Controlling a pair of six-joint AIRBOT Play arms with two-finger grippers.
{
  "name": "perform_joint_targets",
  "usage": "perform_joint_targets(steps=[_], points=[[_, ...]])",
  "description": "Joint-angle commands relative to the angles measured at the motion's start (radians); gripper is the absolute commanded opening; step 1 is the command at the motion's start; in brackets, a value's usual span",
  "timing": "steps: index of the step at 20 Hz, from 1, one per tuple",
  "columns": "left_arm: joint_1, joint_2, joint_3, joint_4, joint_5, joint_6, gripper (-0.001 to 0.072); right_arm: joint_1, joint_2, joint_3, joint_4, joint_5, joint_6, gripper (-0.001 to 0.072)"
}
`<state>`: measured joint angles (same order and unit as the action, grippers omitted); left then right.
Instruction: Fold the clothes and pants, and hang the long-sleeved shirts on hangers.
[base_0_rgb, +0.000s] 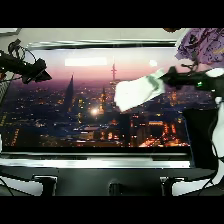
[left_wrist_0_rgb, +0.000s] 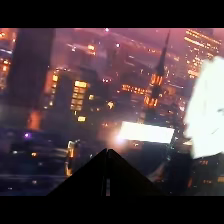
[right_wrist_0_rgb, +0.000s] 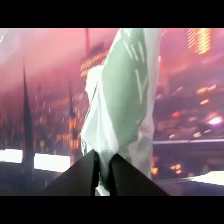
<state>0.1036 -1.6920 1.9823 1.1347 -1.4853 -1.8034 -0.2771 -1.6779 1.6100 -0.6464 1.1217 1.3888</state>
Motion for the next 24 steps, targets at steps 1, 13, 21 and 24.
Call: perform_joint_targets(steps=[1,13,21,24], points=[[0.001,0.000,0.000,0.000,-0.001,-0.002,0.0014,-0.114,0.024,0.124,-0.133,-0.003,0.178,0.0028],[0.001,0.000,0.000,-0.001,-0.069,-0.031,0.0014,-0.349,0.170,0.162,-0.615,0.145,0.583,0.0025],[0.000,0.007,0.000,-0.026,-0.103,-0.030,0.0014,-0.349,0.279,0.162,-0.903,0.323,0.782,0.0025],[0.000,0.007,0.000,-0.046,-0.125,-0.030,0.0014,-0.349,0.294,0.158,-0.966,0.399,0.792,0.0028]])
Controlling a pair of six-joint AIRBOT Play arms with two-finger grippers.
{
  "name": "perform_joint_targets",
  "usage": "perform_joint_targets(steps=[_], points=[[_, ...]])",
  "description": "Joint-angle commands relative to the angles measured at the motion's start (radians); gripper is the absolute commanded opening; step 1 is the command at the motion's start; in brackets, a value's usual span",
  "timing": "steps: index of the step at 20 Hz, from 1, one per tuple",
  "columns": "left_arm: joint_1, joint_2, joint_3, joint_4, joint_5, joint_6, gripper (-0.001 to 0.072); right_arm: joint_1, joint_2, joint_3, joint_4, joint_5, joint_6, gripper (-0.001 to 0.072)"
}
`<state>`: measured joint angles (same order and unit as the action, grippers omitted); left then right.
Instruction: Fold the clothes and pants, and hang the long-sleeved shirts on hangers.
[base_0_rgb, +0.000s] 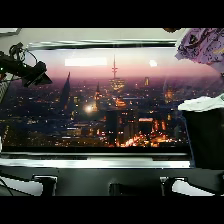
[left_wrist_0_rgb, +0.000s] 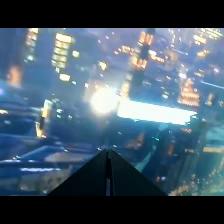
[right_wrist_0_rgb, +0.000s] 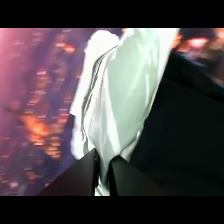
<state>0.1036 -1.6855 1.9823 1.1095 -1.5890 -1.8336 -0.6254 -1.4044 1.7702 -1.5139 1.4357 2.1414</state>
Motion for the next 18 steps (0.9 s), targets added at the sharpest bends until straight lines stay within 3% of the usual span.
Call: perform_joint_targets(steps=[1,6,12,18], points=[[0.000,0.001,0.000,-0.021,-0.033,0.000,0.0014,0.000,0.022,-0.007,-0.100,0.113,0.040,0.0028],[0.001,0.003,0.000,-0.021,-0.045,0.001,0.0014,-0.001,0.139,-0.212,-0.173,0.127,0.039,0.0027],[0.001,0.003,0.000,-0.021,-0.045,0.007,0.0014,-0.001,0.376,-0.602,-0.290,0.002,0.105,0.0027],[0.001,0.003,0.000,-0.020,-0.045,0.013,0.0014,-0.001,0.446,-0.838,-0.314,-0.005,0.124,0.0028]])
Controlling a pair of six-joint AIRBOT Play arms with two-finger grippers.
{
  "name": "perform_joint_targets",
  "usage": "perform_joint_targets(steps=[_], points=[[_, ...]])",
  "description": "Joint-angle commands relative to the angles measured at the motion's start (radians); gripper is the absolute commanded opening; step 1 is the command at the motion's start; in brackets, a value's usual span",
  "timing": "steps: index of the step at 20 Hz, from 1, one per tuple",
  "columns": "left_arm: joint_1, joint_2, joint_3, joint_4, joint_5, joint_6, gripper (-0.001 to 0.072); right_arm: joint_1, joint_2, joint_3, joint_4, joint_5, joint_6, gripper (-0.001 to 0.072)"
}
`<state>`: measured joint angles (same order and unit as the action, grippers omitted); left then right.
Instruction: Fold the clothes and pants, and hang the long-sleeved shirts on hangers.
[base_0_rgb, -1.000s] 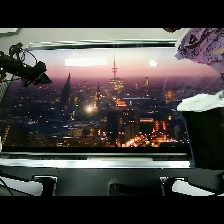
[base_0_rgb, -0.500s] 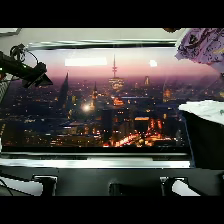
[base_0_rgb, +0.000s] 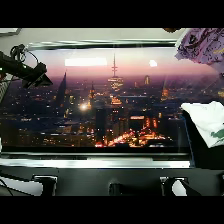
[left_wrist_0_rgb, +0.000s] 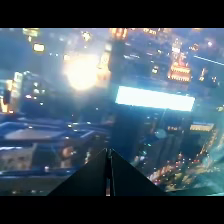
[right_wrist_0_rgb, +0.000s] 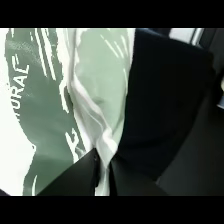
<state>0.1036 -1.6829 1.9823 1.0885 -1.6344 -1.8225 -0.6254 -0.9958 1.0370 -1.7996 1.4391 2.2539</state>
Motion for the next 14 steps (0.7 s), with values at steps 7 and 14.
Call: perform_joint_targets(steps=[7,14], points=[[0.001,0.001,0.000,0.001,0.000,0.020,0.0014,-0.001,0.055,-0.177,-0.123,-0.007,0.012,0.0028],[0.001,0.001,0.000,0.003,0.001,0.020,0.0014,-0.001,0.054,-0.177,-0.166,0.032,0.009,0.0029]])
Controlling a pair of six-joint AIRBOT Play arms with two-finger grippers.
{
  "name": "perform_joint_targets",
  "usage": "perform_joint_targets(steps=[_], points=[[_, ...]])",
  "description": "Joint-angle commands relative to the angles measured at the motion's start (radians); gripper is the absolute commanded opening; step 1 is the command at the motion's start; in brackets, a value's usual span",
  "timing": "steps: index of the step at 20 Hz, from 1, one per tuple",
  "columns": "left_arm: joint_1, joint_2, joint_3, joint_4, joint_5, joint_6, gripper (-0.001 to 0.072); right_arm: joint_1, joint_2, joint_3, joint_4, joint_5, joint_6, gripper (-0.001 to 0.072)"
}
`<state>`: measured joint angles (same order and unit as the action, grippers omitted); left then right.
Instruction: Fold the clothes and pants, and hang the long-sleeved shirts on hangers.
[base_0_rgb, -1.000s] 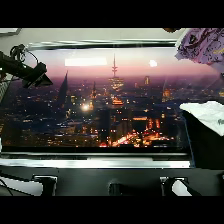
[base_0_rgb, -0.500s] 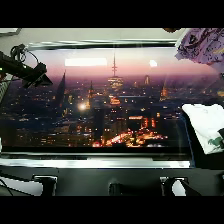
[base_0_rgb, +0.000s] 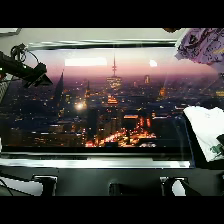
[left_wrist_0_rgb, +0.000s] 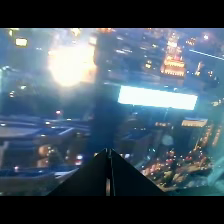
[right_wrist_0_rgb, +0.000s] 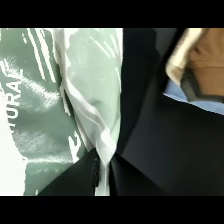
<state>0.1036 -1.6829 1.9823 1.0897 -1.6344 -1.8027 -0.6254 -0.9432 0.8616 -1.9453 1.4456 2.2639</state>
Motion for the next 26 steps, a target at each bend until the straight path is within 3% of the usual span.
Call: perform_joint_targets(steps=[1,11,14,15,17,19,20,21,26], points=[[0.001,0.001,0.000,0.003,0.001,0.000,0.0014,-0.001,0.001,-0.002,-0.020,0.037,-0.001,0.0029],[0.001,0.000,0.000,0.003,0.002,0.000,0.0014,0.000,0.001,-0.002,-0.023,0.101,-0.011,0.0038],[0.001,0.001,0.000,0.003,0.001,0.000,0.0014,0.000,0.001,0.003,-0.029,0.063,-0.045,0.0368],[0.001,0.002,0.000,0.003,0.001,0.000,0.0014,0.000,0.001,0.017,-0.021,0.029,-0.073,0.0369],[0.003,0.007,0.001,0.003,-0.008,0.000,0.0014,0.000,0.001,0.073,0.029,-0.047,-0.102,0.0361],[0.016,0.024,0.001,0.009,-0.035,0.044,0.0014,0.000,0.001,0.135,0.191,-0.160,-0.196,0.0247],[0.024,0.038,0.001,0.023,-0.036,0.063,0.0014,0.007,0.001,0.154,0.298,-0.213,-0.262,0.0244],[0.027,0.060,0.001,0.049,-0.029,0.077,0.0014,0.034,0.001,0.164,0.390,-0.265,-0.321,0.0192],[-0.017,0.195,-0.032,0.266,-0.012,0.124,0.0013,0.437,-0.046,0.165,0.574,-0.407,-0.488,0.0031]])
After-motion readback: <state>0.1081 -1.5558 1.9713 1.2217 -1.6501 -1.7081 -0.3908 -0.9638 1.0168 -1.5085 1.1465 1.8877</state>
